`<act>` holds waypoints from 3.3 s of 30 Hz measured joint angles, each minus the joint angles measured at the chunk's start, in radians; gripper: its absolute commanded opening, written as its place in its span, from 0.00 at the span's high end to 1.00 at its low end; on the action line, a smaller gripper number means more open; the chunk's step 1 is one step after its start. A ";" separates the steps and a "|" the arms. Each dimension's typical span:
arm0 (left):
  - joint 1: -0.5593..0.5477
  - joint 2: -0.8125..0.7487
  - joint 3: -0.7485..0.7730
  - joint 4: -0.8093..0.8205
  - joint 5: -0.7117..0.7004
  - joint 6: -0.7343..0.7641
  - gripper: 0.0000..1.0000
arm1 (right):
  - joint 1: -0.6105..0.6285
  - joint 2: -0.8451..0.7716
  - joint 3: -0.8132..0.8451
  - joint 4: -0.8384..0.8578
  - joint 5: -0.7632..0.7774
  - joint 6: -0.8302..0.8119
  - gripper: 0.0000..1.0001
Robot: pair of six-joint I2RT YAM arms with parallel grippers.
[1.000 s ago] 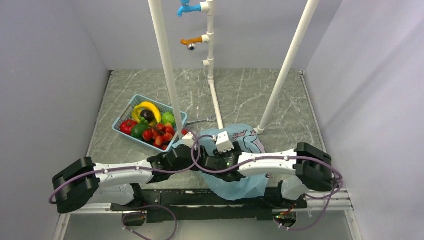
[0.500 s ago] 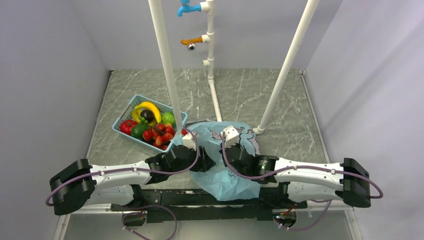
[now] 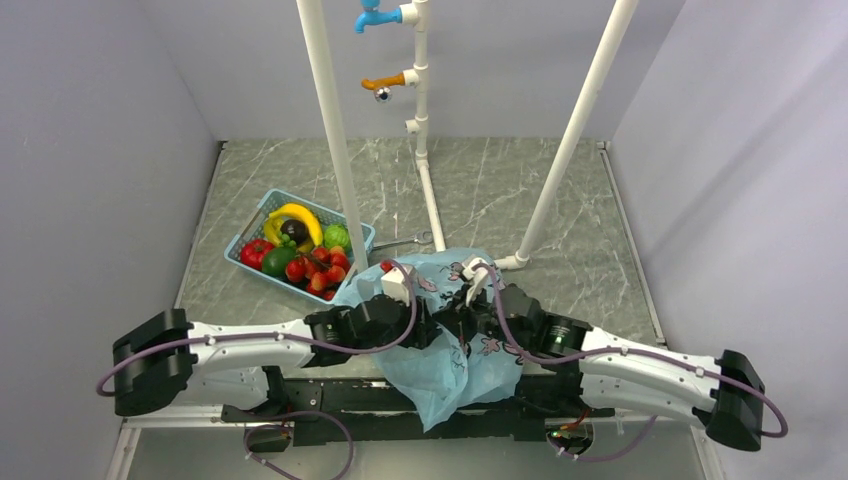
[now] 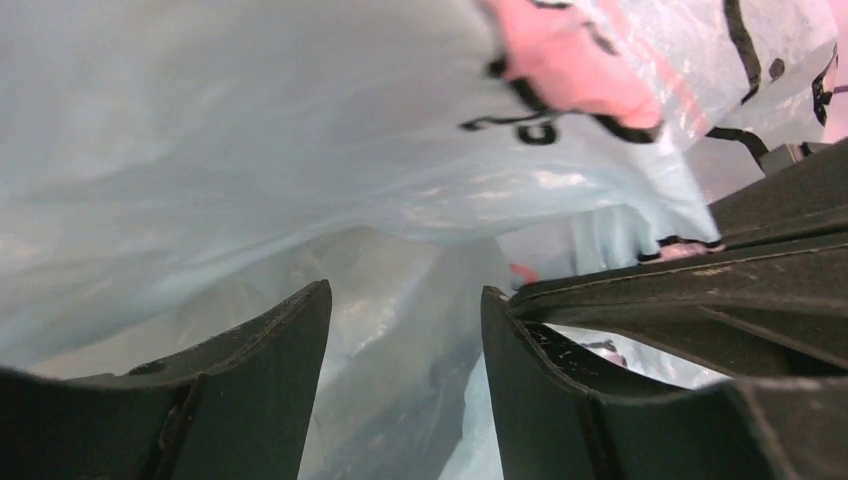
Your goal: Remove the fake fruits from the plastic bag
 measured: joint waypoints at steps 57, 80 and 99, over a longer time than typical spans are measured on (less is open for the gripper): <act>-0.114 -0.004 0.054 -0.252 -0.200 -0.050 0.28 | -0.257 -0.255 -0.230 0.109 -0.491 0.154 1.00; -0.051 0.387 0.182 -0.195 -0.366 -0.050 0.62 | -0.265 -0.222 -0.227 0.113 -0.484 0.163 1.00; -0.001 0.173 0.095 -0.043 -0.216 0.022 0.33 | -0.266 -0.173 -0.239 0.112 -0.487 0.127 1.00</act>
